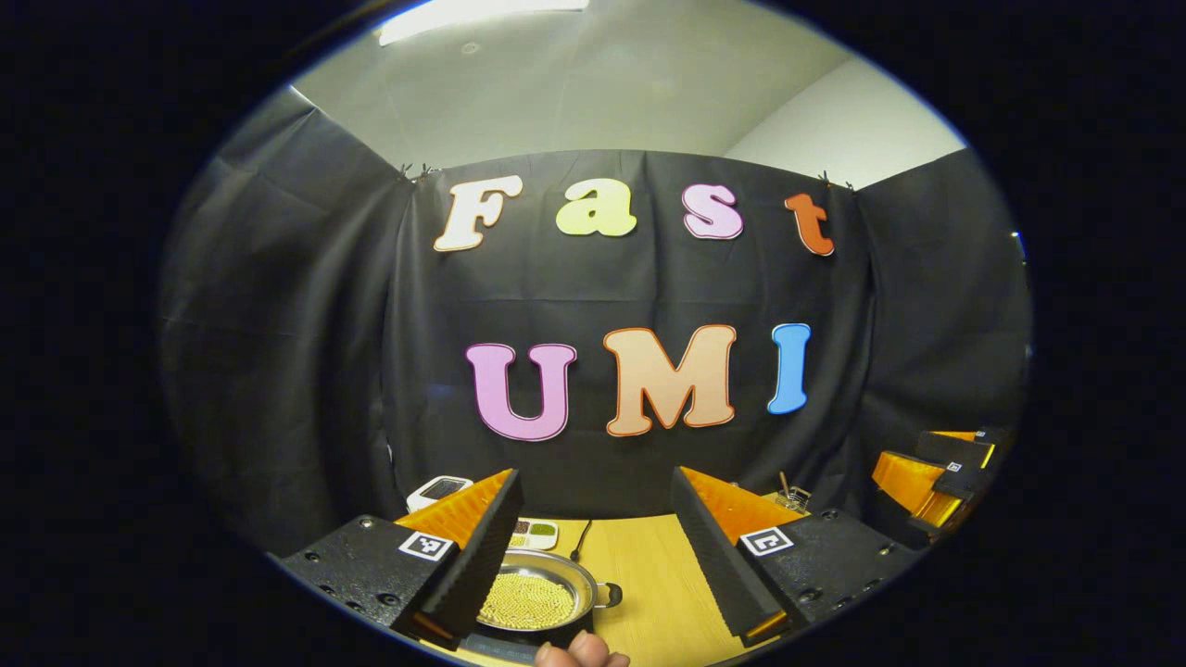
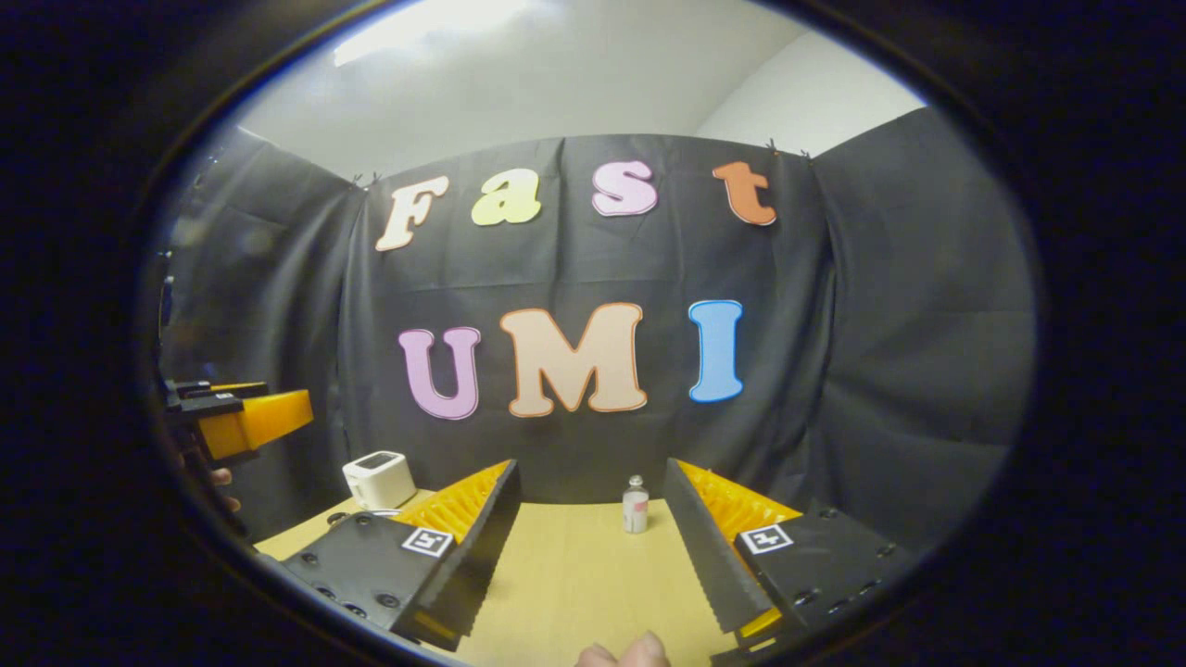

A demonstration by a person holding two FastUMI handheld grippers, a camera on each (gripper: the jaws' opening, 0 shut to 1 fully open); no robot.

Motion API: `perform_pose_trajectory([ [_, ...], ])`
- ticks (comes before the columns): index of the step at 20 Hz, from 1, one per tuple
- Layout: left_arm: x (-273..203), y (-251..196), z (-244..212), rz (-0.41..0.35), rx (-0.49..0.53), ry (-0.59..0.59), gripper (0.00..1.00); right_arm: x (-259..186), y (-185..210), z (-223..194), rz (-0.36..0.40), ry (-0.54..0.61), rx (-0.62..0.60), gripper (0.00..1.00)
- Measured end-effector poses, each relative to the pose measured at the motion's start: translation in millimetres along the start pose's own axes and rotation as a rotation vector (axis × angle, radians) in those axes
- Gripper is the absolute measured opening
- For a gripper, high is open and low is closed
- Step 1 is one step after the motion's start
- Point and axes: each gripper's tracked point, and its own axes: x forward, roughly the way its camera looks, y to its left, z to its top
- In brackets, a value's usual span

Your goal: First push the handle of the pot to place it horizontally, then grasp the pot with both hands and set it on the induction cooktop.

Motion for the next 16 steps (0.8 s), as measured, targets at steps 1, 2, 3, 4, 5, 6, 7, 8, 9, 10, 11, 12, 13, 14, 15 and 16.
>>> perform_pose_trajectory([
  [1,-2,4,0,0.002,0.006,0.003,0.99,-3,0,-1,-0.008,0.007,-0.002,0.93],
  [2,-4,6,2,0.0,0.008,-0.006,0.96,-6,3,2,-0.012,0.004,-0.002,0.93],
  [3,-4,7,5,-0.005,0.009,-0.015,0.99,-7,5,5,-0.016,0.003,-0.003,0.93],
  [4,-5,8,6,-0.01,0.005,-0.017,0.96,-9,7,7,-0.019,0.002,-0.005,0.93],
  [5,-7,10,2,-0.014,-0.003,-0.013,0.99,-11,8,8,-0.023,0.001,-0.008,0.93],
  [6,-9,12,0,-0.016,-0.013,-0.012,0.99,-13,9,11,-0.028,-0.003,-0.014,0.93],
  [7,-10,15,0,-0.018,-0.021,-0.012,0.96,-17,9,12,-0.034,-0.007,-0.021,0.93],
  [8,-13,18,-3,-0.015,-0.021,-0.005,0.96,-21,9,11,-0.04,-0.003,-0.026,0.93],
  [9,-15,24,-4,-0.009,-0.021,-0.004,0.99,-25,10,8,-0.042,0.008,-0.031,0.93],
  [10,-17,29,-3,-0.003,-0.02,-0.007,0.99,-28,10,6,-0.045,0.014,-0.035,0.93],
  [11,-19,34,-5,0.006,-0.015,-0.008,0.99,-28,10,4,-0.044,0.018,-0.034,0.93],
  [12,-21,39,-5,0.018,-0.005,-0.007,0.99,-28,12,1,-0.042,0.021,-0.033,0.93],
  [13,-24,45,-6,0.03,0.004,-0.001,0.97,-26,12,-2,-0.045,0.029,-0.031,0.93],
  [14,-26,48,-7,0.035,0.011,0.004,0.96,-27,13,-4,-0.045,0.032,-0.028,0.94],
  [15,-27,50,-7,0.038,0.014,0.007,0.97,-27,13,-4,-0.046,0.034,-0.026,0.94],
  [16,-28,51,-8,0.041,0.015,0.012,0.97,-27,14,-5,-0.044,0.035,-0.026,0.94],
])
